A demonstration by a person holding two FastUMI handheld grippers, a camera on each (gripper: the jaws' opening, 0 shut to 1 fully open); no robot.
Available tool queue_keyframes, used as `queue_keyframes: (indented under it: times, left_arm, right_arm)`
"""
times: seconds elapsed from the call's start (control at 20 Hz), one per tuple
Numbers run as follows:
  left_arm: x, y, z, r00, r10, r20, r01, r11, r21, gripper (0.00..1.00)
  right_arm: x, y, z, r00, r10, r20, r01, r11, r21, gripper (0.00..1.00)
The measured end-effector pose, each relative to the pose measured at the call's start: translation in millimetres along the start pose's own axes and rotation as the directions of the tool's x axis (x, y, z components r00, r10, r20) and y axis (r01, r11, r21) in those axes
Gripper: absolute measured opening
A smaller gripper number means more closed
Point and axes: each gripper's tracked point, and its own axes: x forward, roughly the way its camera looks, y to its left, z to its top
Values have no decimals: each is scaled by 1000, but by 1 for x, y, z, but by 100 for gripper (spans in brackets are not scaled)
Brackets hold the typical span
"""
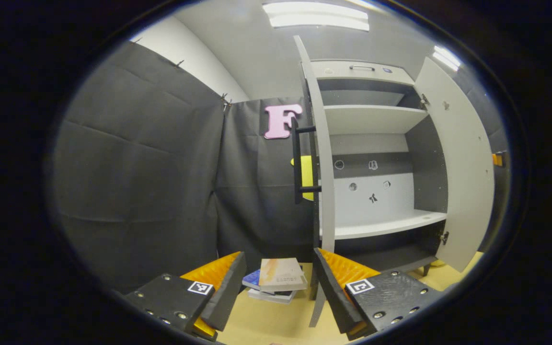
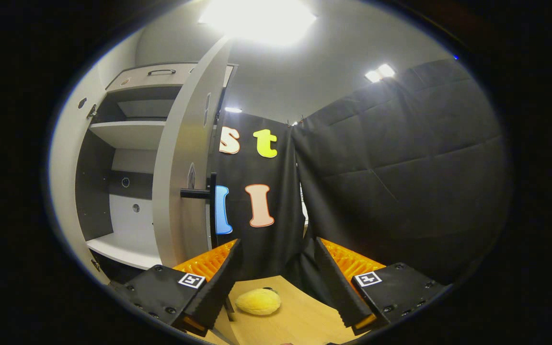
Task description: Grasp the bottle in the cabinet with the left hand and place it on the coaster, then close the right door with the right hand and the left door with the left hand.
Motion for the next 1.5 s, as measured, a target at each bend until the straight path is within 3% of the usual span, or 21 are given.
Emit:
queue_keyframes:
  times: [0.4,0.75,1.3,1.5]
  left_arm:
    - [2,2,-4,999,-30,-17,30,999,-20,85]
    - [1,6,-8,999,-26,-26,25,999,-37,85]
    - [4,11,-15,997,68,-33,-68,998,-17,85]
    - [4,15,-20,994,99,-43,-99,995,-14,85]
  right_arm:
    - [-18,40,4,999,33,17,-33,999,5,97]
    - [-24,88,5,994,112,17,-113,994,16,97]
    - [-9,168,-2,970,245,3,-244,968,64,97]
    - [-6,176,-6,966,259,-7,-259,964,57,98]
